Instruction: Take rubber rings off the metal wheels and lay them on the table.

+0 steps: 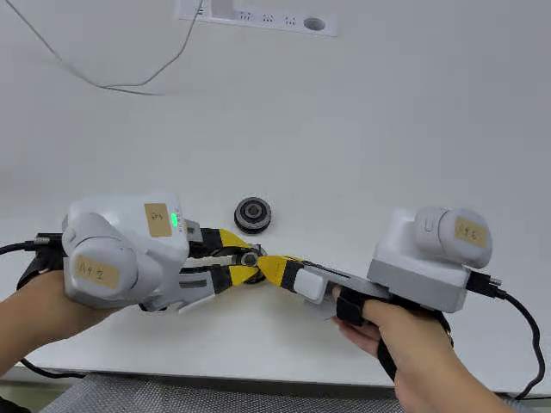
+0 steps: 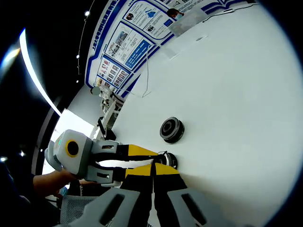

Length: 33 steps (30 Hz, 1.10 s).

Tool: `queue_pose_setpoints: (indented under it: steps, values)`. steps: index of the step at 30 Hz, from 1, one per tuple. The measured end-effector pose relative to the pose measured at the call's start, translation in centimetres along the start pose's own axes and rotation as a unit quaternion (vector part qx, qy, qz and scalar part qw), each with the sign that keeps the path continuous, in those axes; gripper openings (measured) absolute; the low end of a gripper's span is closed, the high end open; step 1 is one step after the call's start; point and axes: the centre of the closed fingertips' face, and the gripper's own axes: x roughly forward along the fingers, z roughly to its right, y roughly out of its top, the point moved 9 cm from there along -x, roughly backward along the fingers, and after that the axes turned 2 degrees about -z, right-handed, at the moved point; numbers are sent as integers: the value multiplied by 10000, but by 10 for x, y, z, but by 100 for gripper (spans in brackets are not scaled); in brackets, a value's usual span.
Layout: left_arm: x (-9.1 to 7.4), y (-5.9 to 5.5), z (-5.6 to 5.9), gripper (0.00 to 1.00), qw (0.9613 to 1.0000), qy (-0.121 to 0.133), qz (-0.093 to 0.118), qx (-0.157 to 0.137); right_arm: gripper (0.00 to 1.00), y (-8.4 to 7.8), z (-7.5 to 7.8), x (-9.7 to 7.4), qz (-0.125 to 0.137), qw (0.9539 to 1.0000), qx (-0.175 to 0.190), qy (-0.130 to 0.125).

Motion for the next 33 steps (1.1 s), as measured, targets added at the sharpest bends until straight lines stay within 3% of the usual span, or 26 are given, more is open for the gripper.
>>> queue_pose_setpoints:
  steps: [21, 33]
  values:
    - [0, 0, 1, 13, 10000, -15, 31, 41, 0, -3, -2, -2, 3, 9996, -183, 238]
    - [1, 3, 0, 13, 9999, 64, -46, 131, 1, -1, 1, -1, 83, 9999, -44, 123]
